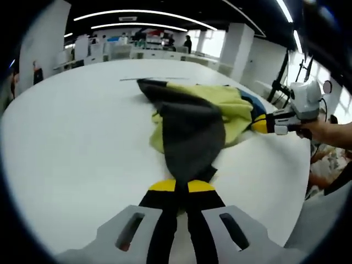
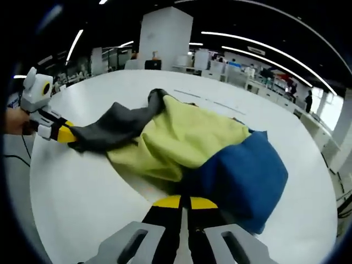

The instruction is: Fold the garment on the visible template until the final outline fits inside the template.

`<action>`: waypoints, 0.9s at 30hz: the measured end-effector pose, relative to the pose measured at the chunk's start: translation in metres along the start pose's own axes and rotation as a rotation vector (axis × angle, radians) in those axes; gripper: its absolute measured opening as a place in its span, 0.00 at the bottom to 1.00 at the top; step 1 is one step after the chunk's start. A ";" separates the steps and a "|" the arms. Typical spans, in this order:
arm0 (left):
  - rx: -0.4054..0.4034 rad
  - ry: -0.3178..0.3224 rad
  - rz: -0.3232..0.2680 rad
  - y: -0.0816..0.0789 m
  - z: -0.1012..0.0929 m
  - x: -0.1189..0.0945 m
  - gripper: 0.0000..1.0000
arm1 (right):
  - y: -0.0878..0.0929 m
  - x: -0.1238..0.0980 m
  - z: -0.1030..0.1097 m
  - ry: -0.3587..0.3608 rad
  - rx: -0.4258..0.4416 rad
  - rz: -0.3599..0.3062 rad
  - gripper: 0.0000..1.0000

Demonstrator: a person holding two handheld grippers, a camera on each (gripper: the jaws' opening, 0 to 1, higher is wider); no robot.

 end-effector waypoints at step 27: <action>0.026 -0.108 -0.064 -0.058 0.033 -0.066 0.00 | -0.041 -0.076 -0.122 0.105 0.218 -0.089 0.00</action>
Point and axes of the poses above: the point that each gripper's makers call its tool centre point, and the gripper's own axes: x roughly forward along the fingers, z roughly to its left, y roughly out of its underside, the point moved 3 cm from there along -x, roughly backward along the fingers, and after that the axes turned 14 degrees about y, right-handed, at the moved point
